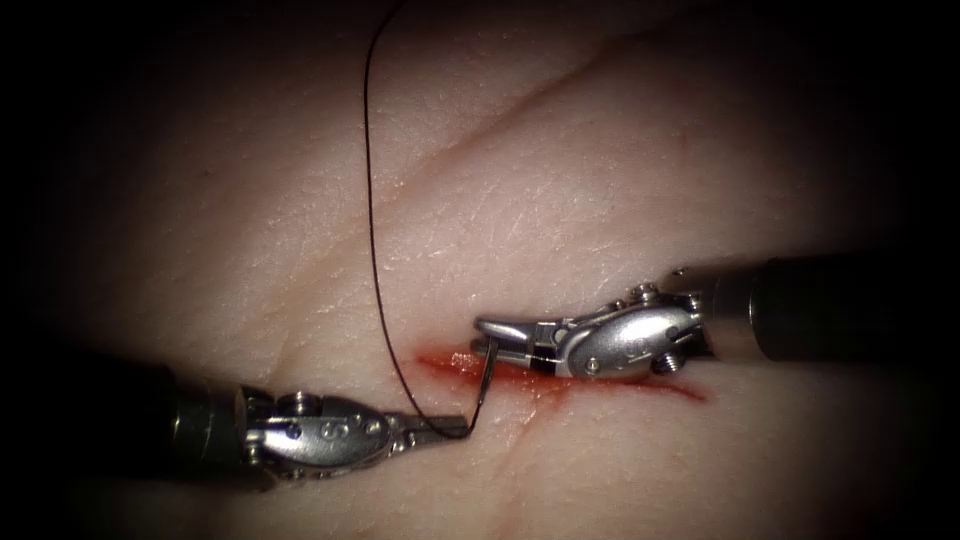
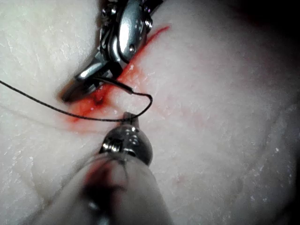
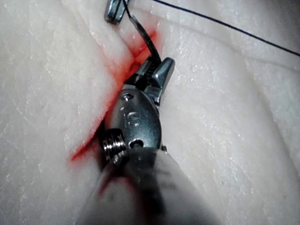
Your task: Wound Closure
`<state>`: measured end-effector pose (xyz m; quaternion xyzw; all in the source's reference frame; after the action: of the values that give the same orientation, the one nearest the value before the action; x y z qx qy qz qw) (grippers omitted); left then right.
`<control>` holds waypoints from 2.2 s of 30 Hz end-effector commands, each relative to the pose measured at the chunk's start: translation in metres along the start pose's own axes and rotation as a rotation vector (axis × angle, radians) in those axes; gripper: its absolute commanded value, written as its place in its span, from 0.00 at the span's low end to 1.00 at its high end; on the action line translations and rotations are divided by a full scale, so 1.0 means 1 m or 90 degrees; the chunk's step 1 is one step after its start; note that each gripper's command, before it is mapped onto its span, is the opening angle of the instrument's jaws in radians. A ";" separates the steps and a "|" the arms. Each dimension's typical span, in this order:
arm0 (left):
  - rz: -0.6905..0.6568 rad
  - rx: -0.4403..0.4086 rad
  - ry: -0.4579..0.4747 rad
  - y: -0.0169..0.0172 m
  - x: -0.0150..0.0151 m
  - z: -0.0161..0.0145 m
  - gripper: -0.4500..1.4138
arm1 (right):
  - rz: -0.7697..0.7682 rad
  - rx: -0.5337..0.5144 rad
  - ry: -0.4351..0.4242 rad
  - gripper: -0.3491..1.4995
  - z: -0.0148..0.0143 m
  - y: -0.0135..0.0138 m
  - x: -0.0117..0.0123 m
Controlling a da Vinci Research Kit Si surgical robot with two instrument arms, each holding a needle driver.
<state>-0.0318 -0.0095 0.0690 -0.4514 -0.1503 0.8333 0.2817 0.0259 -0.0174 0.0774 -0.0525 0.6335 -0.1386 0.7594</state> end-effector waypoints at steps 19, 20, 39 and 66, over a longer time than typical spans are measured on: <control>-0.001 0.000 -0.002 0.0004 -0.0003 0.0010 0.19 | 0.037 -0.089 -0.013 0.00 -0.0014 0.0073 0.0027; -0.001 0.000 -0.002 0.0004 -0.0003 0.0010 0.19 | 0.038 -0.095 -0.017 0.00 -0.0014 0.0073 0.0026; 0.003 0.054 0.050 -0.0017 0.0021 0.0020 0.19 | 0.107 -0.155 -0.041 0.00 -0.0025 0.0116 0.0042; 0.019 0.049 0.025 -0.0005 -0.0008 0.0020 0.19 | 0.091 -0.185 -0.032 0.00 -0.0033 0.0138 0.0050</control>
<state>-0.0325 -0.0091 0.0704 -0.4591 -0.1046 0.8332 0.2898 0.0247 -0.0050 0.0680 -0.1206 0.6290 0.0111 0.7679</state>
